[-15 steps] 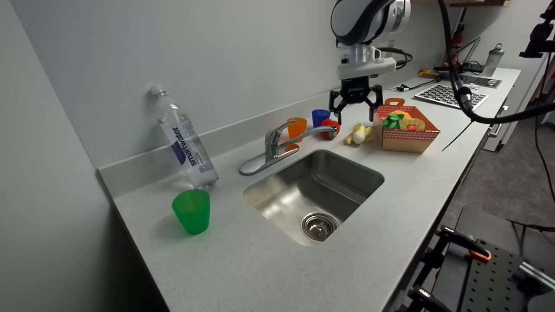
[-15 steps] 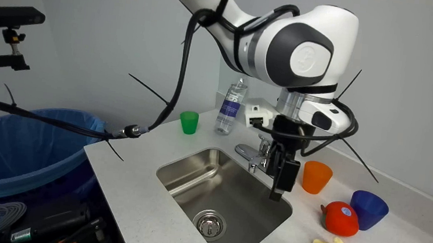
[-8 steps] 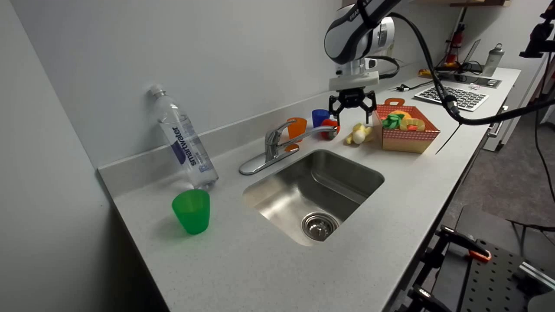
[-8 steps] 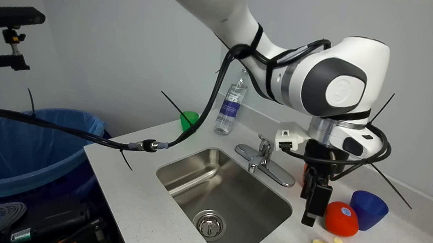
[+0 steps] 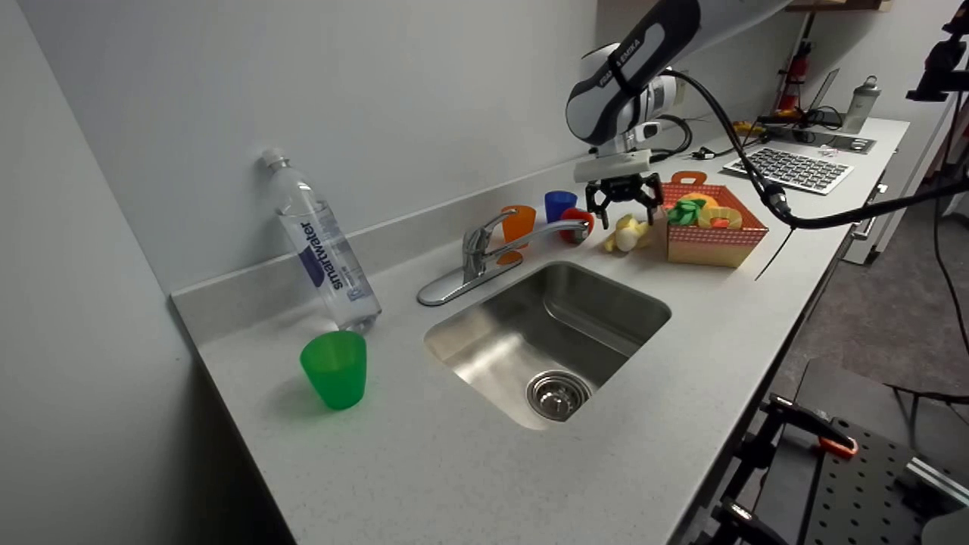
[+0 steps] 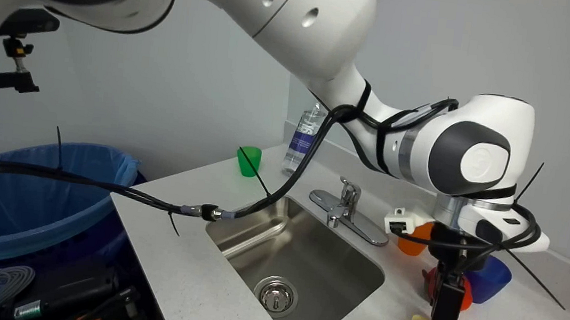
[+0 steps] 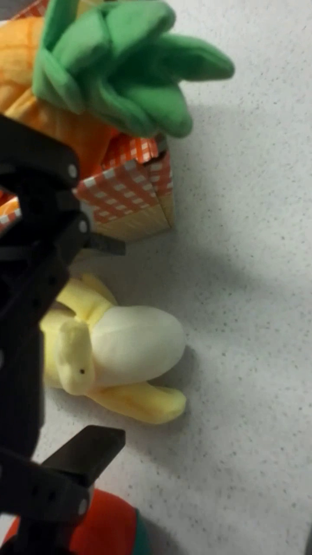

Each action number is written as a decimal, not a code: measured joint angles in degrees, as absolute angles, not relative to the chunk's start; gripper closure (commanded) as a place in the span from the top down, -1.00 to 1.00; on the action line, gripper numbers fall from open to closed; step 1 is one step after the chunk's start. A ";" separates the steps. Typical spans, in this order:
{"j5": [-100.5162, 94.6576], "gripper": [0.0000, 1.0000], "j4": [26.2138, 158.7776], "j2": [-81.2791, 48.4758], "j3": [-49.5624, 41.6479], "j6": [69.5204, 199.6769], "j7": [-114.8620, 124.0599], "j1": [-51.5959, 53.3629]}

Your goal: Pick up the orange plush toy from the countertop and put it in the basket.

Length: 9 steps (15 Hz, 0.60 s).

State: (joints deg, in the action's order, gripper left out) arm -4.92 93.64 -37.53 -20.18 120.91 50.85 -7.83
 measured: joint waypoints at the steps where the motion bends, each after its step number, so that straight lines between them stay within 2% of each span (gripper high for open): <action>1: -5.19 0.90 92.88 -38.52 -20.62 120.90 51.86 -7.83; 2: -5.30 0.47 92.19 -39.43 -20.99 120.90 52.73 -7.84; 4: -5.38 0.35 90.88 -40.97 -21.58 120.87 53.94 -7.85; 9: -5.38 -0.43 88.23 -42.11 -21.83 120.86 54.44 -7.89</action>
State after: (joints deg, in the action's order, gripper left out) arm -5.38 88.23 -42.11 -21.83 120.86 54.44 -7.89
